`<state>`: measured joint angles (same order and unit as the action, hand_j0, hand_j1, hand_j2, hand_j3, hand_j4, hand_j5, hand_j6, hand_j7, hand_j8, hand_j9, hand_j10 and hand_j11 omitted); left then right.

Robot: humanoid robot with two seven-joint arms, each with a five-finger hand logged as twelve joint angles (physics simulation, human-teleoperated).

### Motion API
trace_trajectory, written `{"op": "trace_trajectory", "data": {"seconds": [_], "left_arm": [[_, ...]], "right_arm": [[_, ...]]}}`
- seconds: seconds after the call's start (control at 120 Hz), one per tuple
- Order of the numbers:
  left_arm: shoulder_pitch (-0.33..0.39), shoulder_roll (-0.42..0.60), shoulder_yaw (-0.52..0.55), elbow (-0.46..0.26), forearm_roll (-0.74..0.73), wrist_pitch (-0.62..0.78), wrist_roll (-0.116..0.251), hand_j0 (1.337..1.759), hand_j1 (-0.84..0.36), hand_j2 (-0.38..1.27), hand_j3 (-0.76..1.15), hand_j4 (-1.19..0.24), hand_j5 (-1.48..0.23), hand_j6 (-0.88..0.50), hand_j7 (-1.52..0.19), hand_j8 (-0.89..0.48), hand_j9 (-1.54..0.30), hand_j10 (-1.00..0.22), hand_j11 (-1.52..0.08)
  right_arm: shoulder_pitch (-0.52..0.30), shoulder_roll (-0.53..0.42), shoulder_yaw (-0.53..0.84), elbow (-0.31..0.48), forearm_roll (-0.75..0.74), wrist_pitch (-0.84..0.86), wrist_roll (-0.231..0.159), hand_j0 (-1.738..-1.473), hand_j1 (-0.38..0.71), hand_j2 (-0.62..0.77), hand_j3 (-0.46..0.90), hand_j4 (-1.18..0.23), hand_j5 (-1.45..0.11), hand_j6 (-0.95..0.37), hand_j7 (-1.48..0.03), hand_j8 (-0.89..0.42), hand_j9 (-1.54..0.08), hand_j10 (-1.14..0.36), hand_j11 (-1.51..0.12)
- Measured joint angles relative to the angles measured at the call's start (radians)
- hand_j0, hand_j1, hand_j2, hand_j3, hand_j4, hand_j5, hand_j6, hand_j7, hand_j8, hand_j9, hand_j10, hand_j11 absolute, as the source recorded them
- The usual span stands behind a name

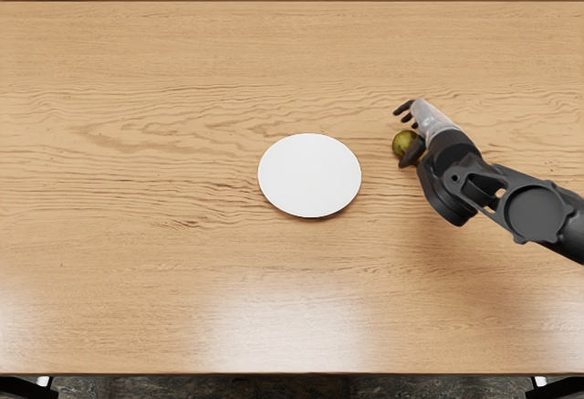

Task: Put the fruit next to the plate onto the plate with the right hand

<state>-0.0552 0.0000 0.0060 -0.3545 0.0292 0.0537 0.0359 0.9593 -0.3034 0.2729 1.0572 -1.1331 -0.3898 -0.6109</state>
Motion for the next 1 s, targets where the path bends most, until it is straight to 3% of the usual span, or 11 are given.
{"op": "trace_trajectory", "data": {"seconds": [0.45,0.683,0.858,0.925,0.933,0.942,1.0], "left_arm": [[0.002,0.0,0.0,0.0,0.0,0.0,0.0,1.658,0.33,0.0,0.0,-0.02,-0.02,-0.02,-0.02,-0.02,-0.02,-0.02,-0.02],[0.002,0.0,0.0,0.0,0.0,0.0,0.0,1.658,0.33,0.0,0.0,-0.02,-0.02,-0.02,-0.02,-0.02,-0.02,-0.02,-0.02],[0.002,0.0,0.0,0.0,0.0,0.0,0.0,1.658,0.33,0.0,0.0,-0.02,-0.02,-0.02,-0.02,-0.02,-0.02,-0.02,-0.02],[0.002,0.0,0.0,0.0,0.0,0.0,0.0,1.658,0.33,0.0,0.0,-0.02,-0.02,-0.02,-0.02,-0.02,-0.02,-0.02,-0.02],[0.002,0.0,0.0,0.0,0.0,0.0,0.0,1.658,0.33,0.0,0.0,-0.02,-0.02,-0.02,-0.02,-0.02,-0.02,-0.02,-0.02],[0.002,0.0,0.0,0.0,0.0,0.0,0.0,1.658,0.33,0.0,0.0,-0.02,-0.02,-0.02,-0.02,-0.02,-0.02,-0.02,-0.02],[0.002,0.0,0.0,0.0,0.0,0.0,0.0,1.658,0.33,0.0,0.0,-0.02,-0.02,-0.02,-0.02,-0.02,-0.02,-0.02,-0.02]], "right_arm": [[-0.016,0.0,0.0,-0.005,0.035,-0.023,0.0,-1.658,0.16,-0.08,0.0,-0.42,-0.55,-0.42,-0.55,-0.42,-0.55,-0.43,-0.53],[-0.018,0.001,0.001,-0.005,0.032,-0.014,-0.001,-1.663,0.19,-0.14,0.13,-0.51,-0.62,-0.47,-0.64,-0.47,-0.62,-0.29,-0.74],[-0.014,0.001,0.002,-0.005,0.058,-0.003,-0.003,-1.682,0.22,-0.18,0.19,-0.63,-0.67,-0.38,-0.74,-0.3,-0.84,-0.13,-0.94],[-0.012,0.001,0.002,-0.005,0.063,-0.001,-0.004,-1.685,0.22,-0.17,0.14,-0.65,-0.68,-0.37,-0.77,-0.29,-0.85,-0.12,-0.95],[-0.011,0.001,0.002,-0.005,0.064,-0.001,-0.004,-1.663,0.22,-0.14,0.03,-0.65,-0.68,-0.36,-0.77,-0.29,-0.85,-0.12,-0.95],[-0.011,0.001,0.002,-0.005,0.066,-0.001,-0.004,-1.659,0.22,-0.13,0.0,-0.66,-0.69,-0.36,-0.77,-0.28,-0.86,-0.12,-0.95],[-0.008,0.0,0.005,-0.005,0.075,0.0,-0.004,-1.662,0.23,-0.04,-0.08,-0.66,-0.72,-0.37,-0.79,-0.34,-0.82,-0.16,-0.9]]}}
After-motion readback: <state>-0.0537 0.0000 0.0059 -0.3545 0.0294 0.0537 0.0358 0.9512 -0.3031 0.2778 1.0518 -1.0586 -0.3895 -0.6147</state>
